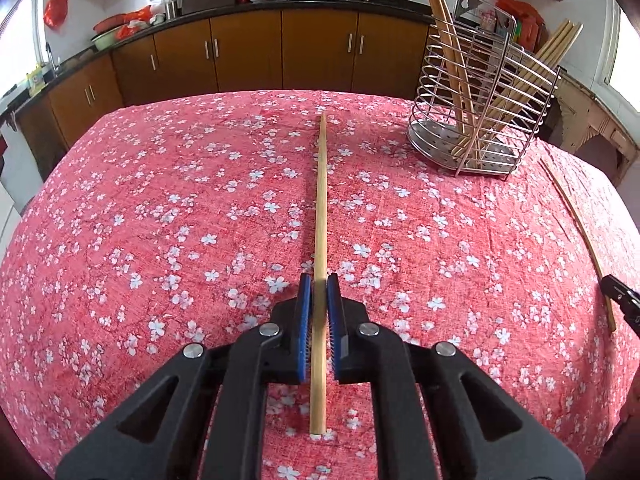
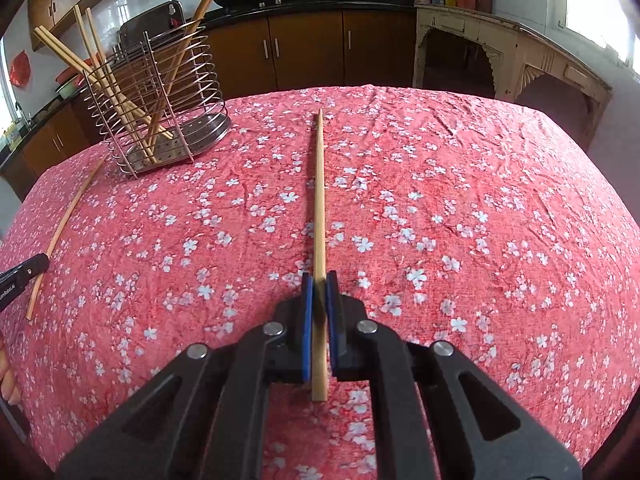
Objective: Organize utensils
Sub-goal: 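Lift the left gripper's chopstick above the wire holder while the right gripper carries its chopstick there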
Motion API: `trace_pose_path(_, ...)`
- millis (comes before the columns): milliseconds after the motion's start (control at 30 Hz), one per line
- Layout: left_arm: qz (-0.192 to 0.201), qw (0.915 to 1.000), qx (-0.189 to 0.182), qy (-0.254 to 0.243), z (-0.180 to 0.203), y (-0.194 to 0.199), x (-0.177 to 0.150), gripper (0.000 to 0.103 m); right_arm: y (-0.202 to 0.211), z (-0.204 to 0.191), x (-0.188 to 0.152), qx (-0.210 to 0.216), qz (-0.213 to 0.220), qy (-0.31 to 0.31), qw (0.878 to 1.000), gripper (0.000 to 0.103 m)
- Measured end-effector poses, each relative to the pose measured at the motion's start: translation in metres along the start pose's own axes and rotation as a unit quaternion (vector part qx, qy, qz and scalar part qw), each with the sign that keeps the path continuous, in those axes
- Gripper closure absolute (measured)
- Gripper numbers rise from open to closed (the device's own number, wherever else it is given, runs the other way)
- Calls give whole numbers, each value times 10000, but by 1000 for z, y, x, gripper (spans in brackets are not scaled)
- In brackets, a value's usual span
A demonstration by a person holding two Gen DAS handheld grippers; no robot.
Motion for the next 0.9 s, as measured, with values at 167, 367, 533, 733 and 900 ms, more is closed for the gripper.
trace_pose_path(167,8,9998,-144,153,-6,1,0,94,-2,-1,1,-32,-3,42,10000,95)
trace_pose_path(367,7,9999,-103,109,-6,1,0,94,-2,-1,1,0,-6,23,10000,95)
trace_pose_path(533,7,9998,-128,136,-6,1,0,94,-1,1,0,45,-6,-25,10000,95)
trace_pose_path(733,2,10000,-60,56,-5,0,1,94,-1,0,0,-24,-7,49,10000,95)
trace_pose_path(900,-11,9994,231,-252,2,-1,0,94,-1,3,0,121,-11,-91,9999,94)
Point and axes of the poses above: each gripper's, at about its wrist camera, not at the fingertips, and y roughly against the way its jaws point, z to its right, x to its top, the point moved 8 cm from there along -y, roughly the way its jaws point, and after that the axes turned 7 degrees about z, right-handed, at the moved point
